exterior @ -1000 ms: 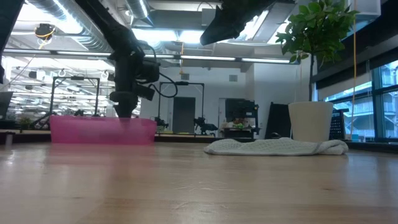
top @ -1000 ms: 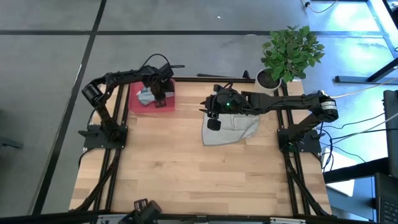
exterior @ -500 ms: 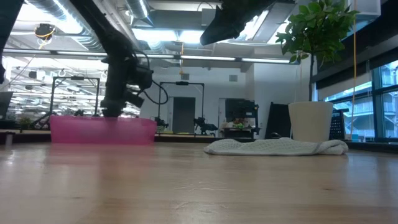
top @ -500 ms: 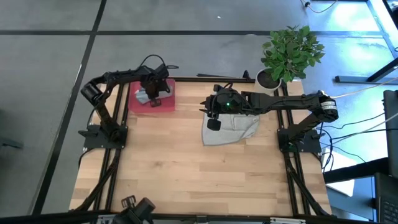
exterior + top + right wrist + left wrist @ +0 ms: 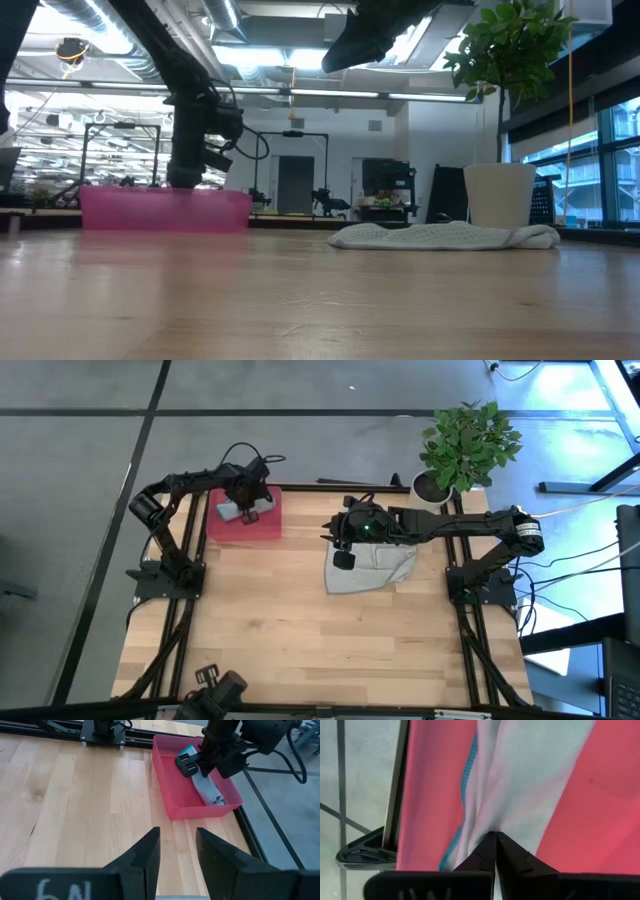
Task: Roll microfiber towels into tight, uniform cylinder then place into a basket
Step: Put the blue towel into the pink bin
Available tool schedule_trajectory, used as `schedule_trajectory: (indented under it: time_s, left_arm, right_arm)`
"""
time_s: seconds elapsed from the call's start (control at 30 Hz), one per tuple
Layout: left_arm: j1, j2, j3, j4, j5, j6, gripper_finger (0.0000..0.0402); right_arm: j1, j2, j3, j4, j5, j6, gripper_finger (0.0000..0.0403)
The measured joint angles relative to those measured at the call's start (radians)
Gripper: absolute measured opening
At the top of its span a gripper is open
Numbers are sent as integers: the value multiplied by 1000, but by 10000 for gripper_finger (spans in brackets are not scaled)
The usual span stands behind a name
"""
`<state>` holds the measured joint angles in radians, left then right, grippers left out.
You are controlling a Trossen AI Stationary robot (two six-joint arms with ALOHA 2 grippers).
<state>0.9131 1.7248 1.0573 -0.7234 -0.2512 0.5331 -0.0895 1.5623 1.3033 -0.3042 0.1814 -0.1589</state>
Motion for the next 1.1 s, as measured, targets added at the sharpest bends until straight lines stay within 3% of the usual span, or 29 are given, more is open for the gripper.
schedule_trajectory:
  time_s: [0.4,0.57,0.63,1.1]
  left_arm:
    - [-38,-5,85,-197,-11,0,1]
    - [-46,-6,87,-292,147,19,0]
    - [-47,-6,62,-297,161,24,1]
    - [5,-5,8,-182,-109,1,0]
  right_arm:
    - [0,0,0,0,0,0,126]
    - [0,0,0,0,0,0,126]
    - [0,0,0,0,0,0,126]
    - [0,0,0,0,0,0,126]
